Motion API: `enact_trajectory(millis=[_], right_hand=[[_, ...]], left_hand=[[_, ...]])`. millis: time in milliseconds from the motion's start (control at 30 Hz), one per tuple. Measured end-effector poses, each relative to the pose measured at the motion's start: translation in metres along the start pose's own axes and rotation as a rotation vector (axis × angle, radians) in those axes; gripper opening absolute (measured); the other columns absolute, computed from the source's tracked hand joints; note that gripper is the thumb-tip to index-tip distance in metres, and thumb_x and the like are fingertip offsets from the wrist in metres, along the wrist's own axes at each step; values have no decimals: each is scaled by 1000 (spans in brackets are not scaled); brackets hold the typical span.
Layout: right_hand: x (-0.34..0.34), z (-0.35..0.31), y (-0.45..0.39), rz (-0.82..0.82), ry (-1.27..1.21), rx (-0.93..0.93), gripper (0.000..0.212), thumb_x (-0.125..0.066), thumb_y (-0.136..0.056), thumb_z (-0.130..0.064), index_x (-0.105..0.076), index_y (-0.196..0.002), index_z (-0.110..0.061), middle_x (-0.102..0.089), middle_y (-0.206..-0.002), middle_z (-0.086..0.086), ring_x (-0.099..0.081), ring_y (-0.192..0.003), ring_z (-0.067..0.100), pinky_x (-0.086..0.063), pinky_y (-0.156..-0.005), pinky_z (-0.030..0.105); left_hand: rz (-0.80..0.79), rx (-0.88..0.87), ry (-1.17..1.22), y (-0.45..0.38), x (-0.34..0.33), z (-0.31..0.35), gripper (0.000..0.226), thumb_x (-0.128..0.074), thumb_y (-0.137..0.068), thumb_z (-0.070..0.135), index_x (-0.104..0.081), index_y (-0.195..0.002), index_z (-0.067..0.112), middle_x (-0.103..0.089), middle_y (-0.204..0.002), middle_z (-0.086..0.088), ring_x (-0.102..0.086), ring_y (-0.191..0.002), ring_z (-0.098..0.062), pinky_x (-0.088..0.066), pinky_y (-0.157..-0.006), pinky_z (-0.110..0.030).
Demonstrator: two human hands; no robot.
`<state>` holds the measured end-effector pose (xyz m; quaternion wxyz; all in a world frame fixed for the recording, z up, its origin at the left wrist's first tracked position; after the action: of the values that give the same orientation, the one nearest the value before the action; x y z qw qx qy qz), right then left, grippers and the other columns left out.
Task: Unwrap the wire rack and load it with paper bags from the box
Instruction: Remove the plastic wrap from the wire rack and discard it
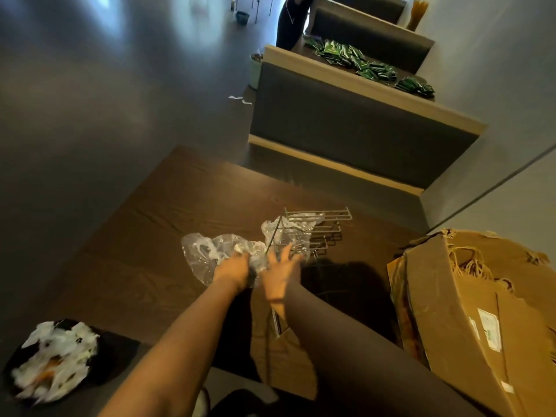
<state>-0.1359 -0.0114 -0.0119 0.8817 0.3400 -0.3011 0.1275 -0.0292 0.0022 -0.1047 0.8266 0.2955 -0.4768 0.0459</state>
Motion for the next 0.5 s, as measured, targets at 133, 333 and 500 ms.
enact_trajectory(millis=[133, 333, 500], right_hand=[[6, 2, 16, 54, -20, 109, 48, -39, -107, -23, -37, -155, -16, -28, -160, 13, -44, -133, 45, -42, -98, 50], [19, 24, 36, 184, -70, 279, 24, -57, -99, -24, -69, -118, -15, -67, -119, 4, -65, -109, 28, -46, -80, 38], [28, 38, 33, 159, -100, 289, 50, -80, -81, -48, -67, -113, -12, -67, -112, 6, -64, -104, 29, -50, -79, 38]], left_hand=[[60, 27, 106, 6, 12, -1, 32, -66, -94, 27, -60, -124, 16, -65, -122, -13, -65, -112, -32, -54, -95, -43], [135, 273, 370, 8, 34, -34, 29, -49, -100, 10, -65, -124, 5, -68, -125, -19, -64, -116, -35, -53, -96, -41], [202, 466, 427, 22, 50, -61, 30, -50, -100, 15, -69, -118, 2, -69, -121, -23, -65, -112, -39, -51, -88, -40]])
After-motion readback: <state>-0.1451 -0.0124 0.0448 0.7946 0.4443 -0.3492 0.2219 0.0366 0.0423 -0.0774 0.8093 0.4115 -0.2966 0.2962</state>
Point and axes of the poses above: each hand's wrist, its own y-axis away from the middle knuckle, its own x-axis out of the back of the hand, z = x × y, the point moved 5 cm from there along -y, towards the middle knuckle
